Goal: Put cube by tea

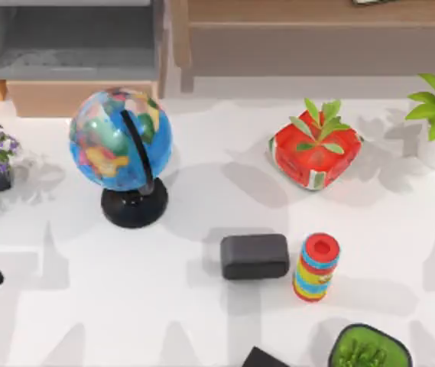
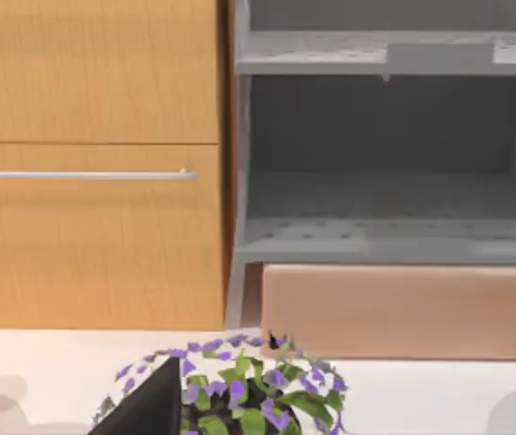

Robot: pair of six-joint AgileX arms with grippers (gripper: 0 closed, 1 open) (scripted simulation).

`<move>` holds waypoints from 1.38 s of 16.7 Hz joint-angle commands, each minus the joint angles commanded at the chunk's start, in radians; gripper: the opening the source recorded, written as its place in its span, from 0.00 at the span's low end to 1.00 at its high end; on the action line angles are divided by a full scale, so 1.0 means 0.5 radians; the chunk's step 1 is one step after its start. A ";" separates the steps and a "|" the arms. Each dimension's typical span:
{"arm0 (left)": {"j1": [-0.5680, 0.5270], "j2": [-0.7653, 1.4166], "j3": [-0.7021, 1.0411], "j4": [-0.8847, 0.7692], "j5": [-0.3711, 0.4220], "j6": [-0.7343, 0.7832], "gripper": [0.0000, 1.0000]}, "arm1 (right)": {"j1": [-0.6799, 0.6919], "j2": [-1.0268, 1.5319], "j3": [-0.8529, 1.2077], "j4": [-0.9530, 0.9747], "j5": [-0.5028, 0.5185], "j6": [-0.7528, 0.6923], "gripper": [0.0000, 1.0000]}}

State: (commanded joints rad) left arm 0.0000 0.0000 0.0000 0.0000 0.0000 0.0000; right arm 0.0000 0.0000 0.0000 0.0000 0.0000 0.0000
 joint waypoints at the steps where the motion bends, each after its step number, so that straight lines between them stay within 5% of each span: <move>1: 0.000 0.000 0.000 0.000 0.000 0.000 1.00 | 0.000 0.000 0.000 0.000 0.000 0.000 1.00; 8: 0.000 0.000 0.000 0.000 0.000 0.000 1.00 | -0.123 0.446 0.432 0.066 -0.112 0.004 1.00; 23: 0.000 0.000 0.000 0.000 0.000 0.000 1.00 | -0.611 3.028 2.682 0.320 -0.557 0.028 1.00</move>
State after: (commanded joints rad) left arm 0.0000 0.0000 0.0000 0.0000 0.0000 0.0000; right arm -0.3055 1.5139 1.3408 0.1599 -0.2785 0.0141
